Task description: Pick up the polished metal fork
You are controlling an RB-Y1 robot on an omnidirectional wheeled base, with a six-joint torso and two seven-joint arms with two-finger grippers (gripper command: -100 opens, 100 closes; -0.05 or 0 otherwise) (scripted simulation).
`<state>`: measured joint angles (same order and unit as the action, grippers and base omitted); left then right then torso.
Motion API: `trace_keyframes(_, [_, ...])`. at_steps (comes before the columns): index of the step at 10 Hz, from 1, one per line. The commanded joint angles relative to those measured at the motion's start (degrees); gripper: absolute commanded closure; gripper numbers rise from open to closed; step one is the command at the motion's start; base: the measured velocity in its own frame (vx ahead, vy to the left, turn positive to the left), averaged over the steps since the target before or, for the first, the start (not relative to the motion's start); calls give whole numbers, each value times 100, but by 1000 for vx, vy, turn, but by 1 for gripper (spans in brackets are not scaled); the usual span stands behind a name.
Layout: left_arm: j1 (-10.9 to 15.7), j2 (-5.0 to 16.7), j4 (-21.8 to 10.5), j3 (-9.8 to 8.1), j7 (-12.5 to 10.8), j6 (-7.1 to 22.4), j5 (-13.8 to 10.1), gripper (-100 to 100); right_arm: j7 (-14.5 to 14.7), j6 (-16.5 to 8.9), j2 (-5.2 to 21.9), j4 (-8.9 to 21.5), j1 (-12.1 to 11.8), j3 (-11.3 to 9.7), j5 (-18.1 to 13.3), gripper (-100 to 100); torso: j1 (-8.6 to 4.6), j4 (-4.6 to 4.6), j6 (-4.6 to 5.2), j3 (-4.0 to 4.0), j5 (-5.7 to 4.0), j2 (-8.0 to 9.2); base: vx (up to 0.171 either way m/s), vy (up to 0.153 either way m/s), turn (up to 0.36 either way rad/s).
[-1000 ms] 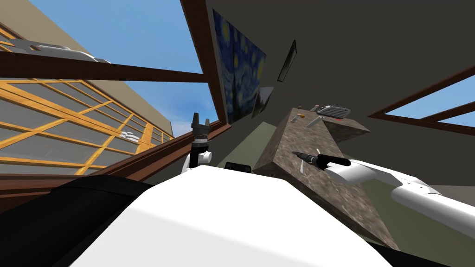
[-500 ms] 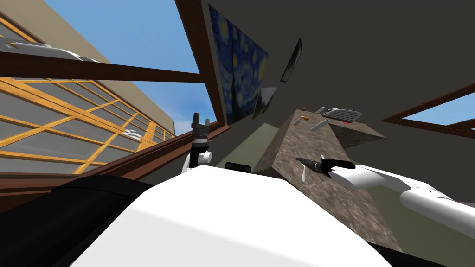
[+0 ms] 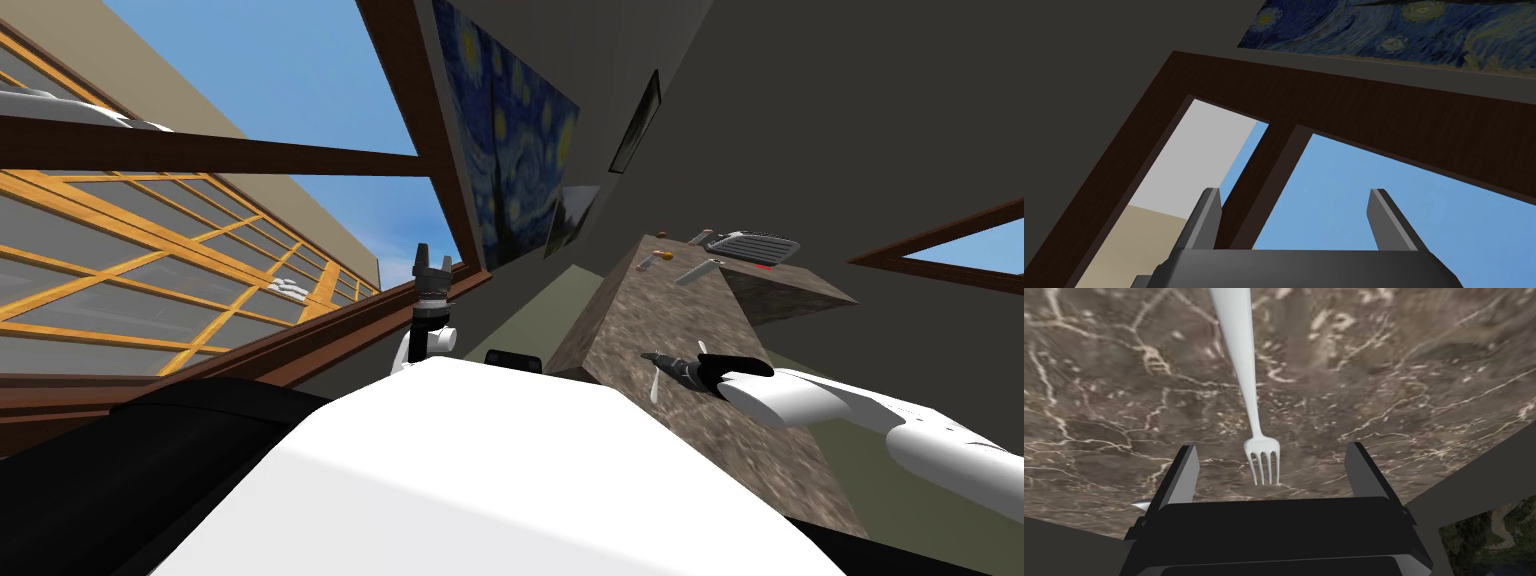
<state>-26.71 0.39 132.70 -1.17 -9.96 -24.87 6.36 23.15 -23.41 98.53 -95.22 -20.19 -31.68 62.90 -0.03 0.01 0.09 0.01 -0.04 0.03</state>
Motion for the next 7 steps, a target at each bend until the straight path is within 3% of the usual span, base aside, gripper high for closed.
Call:
trace_keyframes(1, [0, 0, 0, 0, 0, 0, 0, 0, 111, 1, 30, 32, 6, -64, 171, -100, 0, 0, 0, 0, 0, 0, 12, -1, 6])
trace_keyframes(4, [0, 0, 0, 0, 0, 0, 0, 0, 43, -3, 47, -8, -40, -108, 186, -100, 7, 1, 0, 3, 3, 5, 2, -1, 7])
trace_keyframes(5, [0, 0, 0, 0, 0, 0, 0, 0, 57, 1, 48, -4, -39, -111, 197, 0, 8, 2, 0, 3, 3, 6, 0, 0, 0])
trace_keyframes(6, [0, 0, 0, 0, 0, 0, 0, 0, 58, 14, -141, 124, -58, -124, 67, -100, 8, 2, 0, 4, 3, 6, 16, -10, 52])
trace_keyframes(7, [0, 0, 0, 0, 0, 0, 0, 0, 59, 20, -235, 188, -68, -131, 3, -100, 4, 1, -1, 1, 1, 2, 24, -9, 50])
